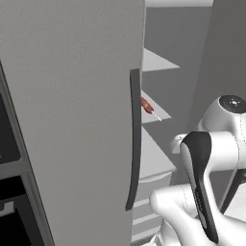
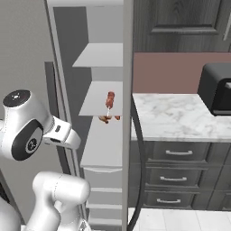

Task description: Store the kebab skewer in the freezer for long-term storage. Close the freezer door after placing the cooked food.

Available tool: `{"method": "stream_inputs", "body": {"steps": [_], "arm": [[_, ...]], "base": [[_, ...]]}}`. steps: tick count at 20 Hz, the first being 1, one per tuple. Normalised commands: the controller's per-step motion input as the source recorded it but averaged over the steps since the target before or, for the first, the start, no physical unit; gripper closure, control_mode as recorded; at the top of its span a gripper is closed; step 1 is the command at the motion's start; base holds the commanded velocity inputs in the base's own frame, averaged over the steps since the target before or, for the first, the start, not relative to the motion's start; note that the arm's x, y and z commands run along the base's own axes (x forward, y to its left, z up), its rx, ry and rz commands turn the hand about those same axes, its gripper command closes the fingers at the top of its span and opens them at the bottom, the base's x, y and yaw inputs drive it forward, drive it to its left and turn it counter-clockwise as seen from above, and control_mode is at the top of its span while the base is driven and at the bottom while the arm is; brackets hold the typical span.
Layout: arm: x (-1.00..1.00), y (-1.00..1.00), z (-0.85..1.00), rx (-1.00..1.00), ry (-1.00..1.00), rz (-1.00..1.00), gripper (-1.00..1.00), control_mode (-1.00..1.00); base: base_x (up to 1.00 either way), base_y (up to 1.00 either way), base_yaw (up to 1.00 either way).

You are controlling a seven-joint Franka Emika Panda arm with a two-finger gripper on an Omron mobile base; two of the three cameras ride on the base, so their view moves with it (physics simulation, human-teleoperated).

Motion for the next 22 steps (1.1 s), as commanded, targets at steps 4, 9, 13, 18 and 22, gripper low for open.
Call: {"method": "stream_inputs", "body": {"steps": [4, 9, 13, 18, 22], "arm": [[0.00, 0.00, 0.00, 0.00, 0.00, 0.00, -1.00, 1.00], [0.00, 0.00, 0.00, 0.00, 0.00, 0.00, -1.00, 1.00], [0.00, 0.00, 0.00, 0.00, 0.00, 0.00, -1.00, 1.00], [0.00, 0.00, 0.00, 0.00, 0.00, 0.00, -1.00, 1.00], [0.00, 0.00, 0.00, 0.00, 0.00, 0.00, -1.00, 1.00]], "base": [[-0.41, 0.00, -0.02], [-0.44, 0.00, -0.01], [-0.41, 0.03, 0.00], [-0.30, 0.09, 0.05], [-0.27, 0.00, 0.13]]}}
